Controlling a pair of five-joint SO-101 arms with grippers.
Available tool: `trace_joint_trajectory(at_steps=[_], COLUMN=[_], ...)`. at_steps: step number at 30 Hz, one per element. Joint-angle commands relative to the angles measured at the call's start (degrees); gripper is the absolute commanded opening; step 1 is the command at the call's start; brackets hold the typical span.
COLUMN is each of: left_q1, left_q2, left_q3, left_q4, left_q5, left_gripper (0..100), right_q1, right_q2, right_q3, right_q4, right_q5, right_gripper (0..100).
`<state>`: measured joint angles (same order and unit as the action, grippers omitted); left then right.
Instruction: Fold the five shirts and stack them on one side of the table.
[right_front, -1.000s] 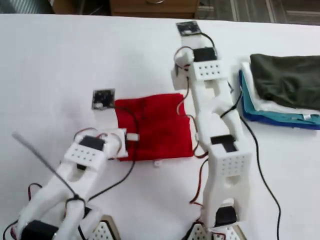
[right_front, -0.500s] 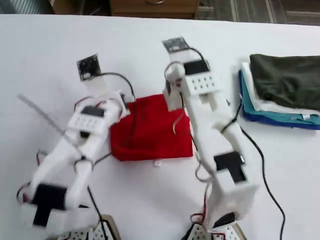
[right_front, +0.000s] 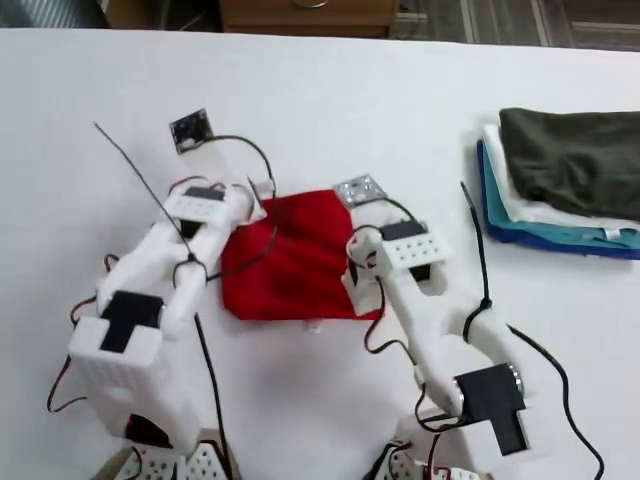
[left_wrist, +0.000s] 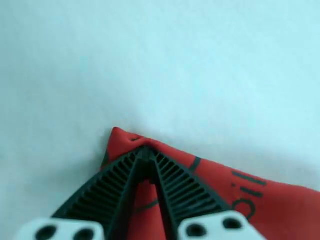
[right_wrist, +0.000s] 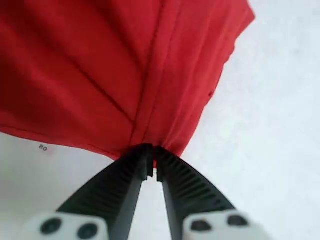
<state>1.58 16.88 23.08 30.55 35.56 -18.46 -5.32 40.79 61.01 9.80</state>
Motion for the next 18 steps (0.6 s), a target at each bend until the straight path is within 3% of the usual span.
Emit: trace_joint_trajectory(at_steps=[1, 7, 12, 18], left_q1=[-2.73, -2.73, -0.44, 0.53], left_q2=[1.23, 0.88, -6.51, -19.87], left_q3=[-2.86, -3.47, -3.38, -3.03], left_q4=[0.26, 1.05, 7.65, 16.97], left_q5=[0.26, 0.00, 0.00, -0.09], left_gripper=[3, 3, 3, 3], right_q1=[0.66, 0.84, 2.77, 2.95], right_q2=[-3.21, -6.37, -14.73, -13.32], right_q3=[0.26, -4.04, -11.52, -15.30], right_q4=[-1.36, -0.31, 4.70, 4.70], right_q5=[0.70, 0.70, 0.70, 0.18], right_gripper=[2.2, 2.2, 3.2, 21.7])
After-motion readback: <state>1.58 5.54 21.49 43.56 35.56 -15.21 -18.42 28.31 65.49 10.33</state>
